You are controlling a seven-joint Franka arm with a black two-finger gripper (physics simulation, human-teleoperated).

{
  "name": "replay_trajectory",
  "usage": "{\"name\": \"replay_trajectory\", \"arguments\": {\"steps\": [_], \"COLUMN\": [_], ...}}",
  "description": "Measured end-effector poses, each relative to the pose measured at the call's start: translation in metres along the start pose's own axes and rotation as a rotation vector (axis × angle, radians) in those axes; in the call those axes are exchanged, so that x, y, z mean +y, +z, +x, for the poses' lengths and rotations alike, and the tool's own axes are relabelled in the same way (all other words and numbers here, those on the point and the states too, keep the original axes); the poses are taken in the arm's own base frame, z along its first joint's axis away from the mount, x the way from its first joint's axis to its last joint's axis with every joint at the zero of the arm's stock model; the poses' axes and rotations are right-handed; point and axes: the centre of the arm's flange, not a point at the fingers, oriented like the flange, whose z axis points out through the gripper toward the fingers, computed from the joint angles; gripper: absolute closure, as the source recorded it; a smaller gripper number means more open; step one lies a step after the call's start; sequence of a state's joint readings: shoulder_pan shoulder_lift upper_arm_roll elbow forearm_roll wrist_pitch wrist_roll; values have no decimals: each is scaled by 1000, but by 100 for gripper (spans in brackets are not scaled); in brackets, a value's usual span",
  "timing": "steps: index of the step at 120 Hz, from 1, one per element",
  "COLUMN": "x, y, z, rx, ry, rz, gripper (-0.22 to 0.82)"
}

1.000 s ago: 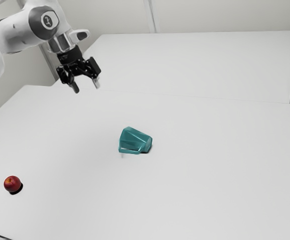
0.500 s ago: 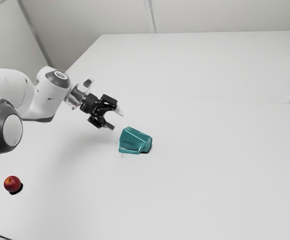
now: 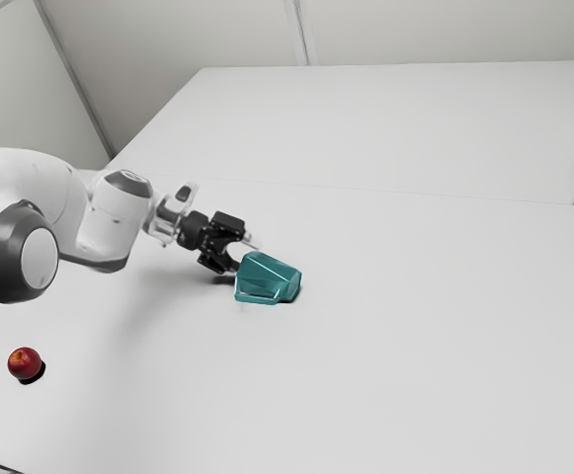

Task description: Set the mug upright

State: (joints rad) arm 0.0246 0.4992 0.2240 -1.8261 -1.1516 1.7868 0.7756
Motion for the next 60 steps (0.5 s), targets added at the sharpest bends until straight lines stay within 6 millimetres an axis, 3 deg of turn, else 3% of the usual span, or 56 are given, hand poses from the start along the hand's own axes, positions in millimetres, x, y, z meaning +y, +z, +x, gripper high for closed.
{"name": "replay_trajectory", "arguments": {"steps": [39, 46, 60], "x": [0, 2, 4], "y": [12, 14, 13], "z": [-13, -13, -12], "rx": [-33, -35, -31], "ry": [76, 91, 114], "rz": [-42, -44, -44], "gripper": [2, 11, 41]}}
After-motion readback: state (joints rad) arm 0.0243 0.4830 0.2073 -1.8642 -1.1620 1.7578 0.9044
